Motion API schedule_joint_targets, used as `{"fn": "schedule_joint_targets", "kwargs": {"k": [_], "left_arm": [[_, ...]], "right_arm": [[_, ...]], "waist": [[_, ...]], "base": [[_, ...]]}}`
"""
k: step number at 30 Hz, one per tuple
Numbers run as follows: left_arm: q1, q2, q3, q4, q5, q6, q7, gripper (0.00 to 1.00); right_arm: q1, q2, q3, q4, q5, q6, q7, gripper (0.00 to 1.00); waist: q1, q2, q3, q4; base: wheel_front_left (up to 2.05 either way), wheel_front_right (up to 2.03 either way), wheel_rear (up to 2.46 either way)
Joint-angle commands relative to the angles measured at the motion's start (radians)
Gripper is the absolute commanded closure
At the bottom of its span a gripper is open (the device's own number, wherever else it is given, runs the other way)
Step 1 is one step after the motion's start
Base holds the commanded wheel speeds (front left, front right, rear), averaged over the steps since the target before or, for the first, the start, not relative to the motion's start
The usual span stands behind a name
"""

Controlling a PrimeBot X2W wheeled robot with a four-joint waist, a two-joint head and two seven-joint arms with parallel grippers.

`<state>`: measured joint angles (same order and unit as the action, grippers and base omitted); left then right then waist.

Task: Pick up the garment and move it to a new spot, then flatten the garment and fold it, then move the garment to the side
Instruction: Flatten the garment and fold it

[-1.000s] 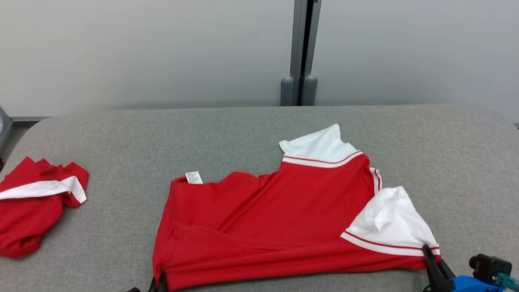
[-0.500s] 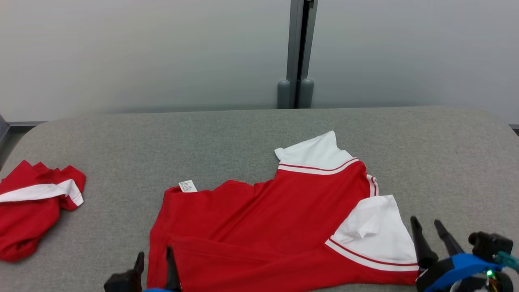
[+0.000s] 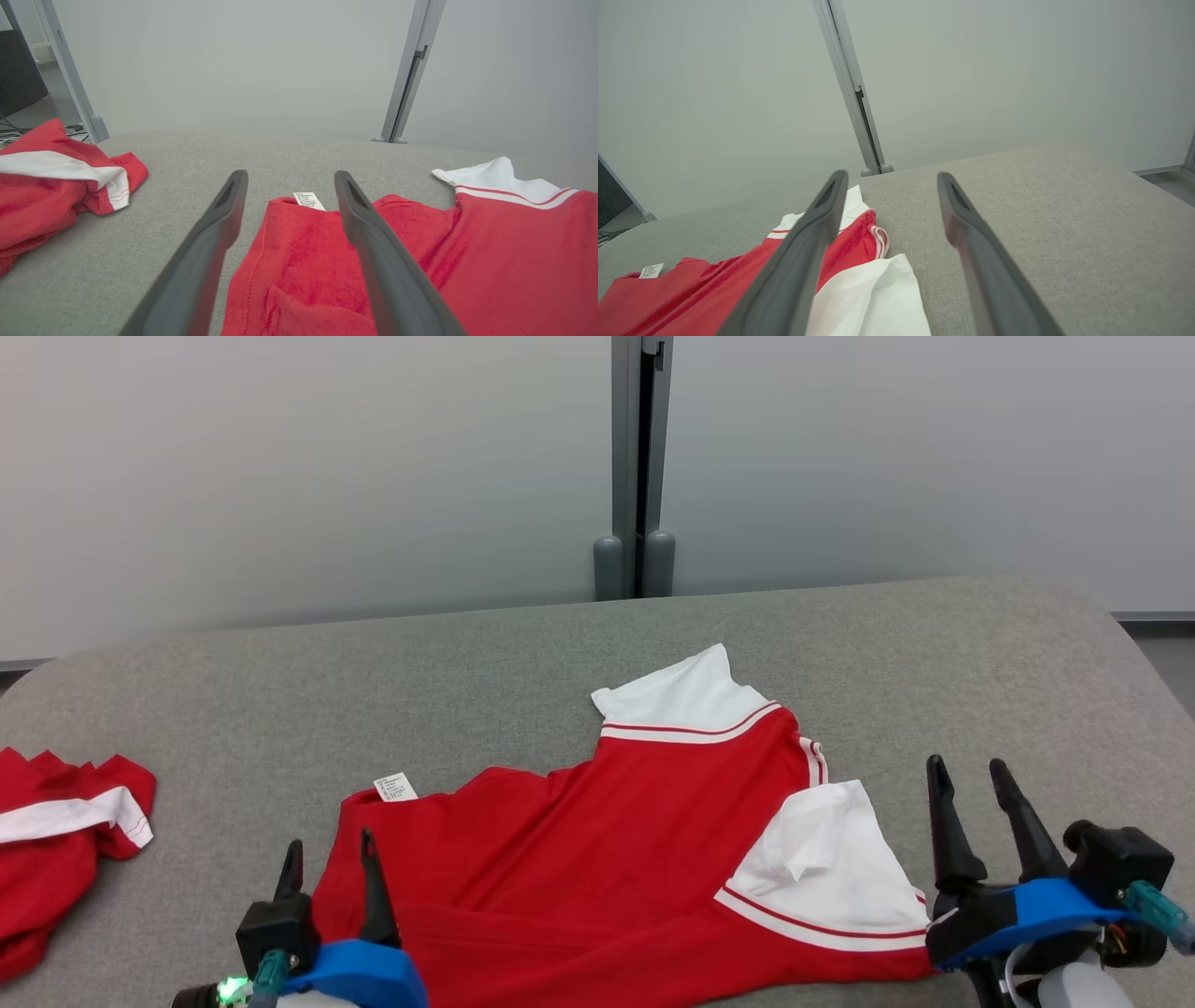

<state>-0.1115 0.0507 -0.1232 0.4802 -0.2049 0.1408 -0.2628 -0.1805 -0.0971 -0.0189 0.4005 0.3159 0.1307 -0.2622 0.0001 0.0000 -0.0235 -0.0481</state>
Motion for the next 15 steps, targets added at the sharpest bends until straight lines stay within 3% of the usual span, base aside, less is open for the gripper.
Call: {"fn": "schedule_joint_targets", "kwargs": {"k": [1,15], "left_arm": [[0.018,0.001,0.000,0.002,0.001,0.005,-0.003,0.00],[0.075,0.000,-0.024,0.014,-0.033,0.012,-0.003,0.00]], "right_arm": [[0.016,0.007,-0.004,-0.003,-0.012,0.000,-0.004,0.00],[0.071,0.045,0.022,0.029,-0.051,0.000,-0.004,0.00]], "waist": [[-0.0001,0.0000,-0.006,-0.005],[-0.0001,0.0000,-0.006,0.008]], "base": [[0.00,0.00,0.00],[0.00,0.00,0.00]]}}
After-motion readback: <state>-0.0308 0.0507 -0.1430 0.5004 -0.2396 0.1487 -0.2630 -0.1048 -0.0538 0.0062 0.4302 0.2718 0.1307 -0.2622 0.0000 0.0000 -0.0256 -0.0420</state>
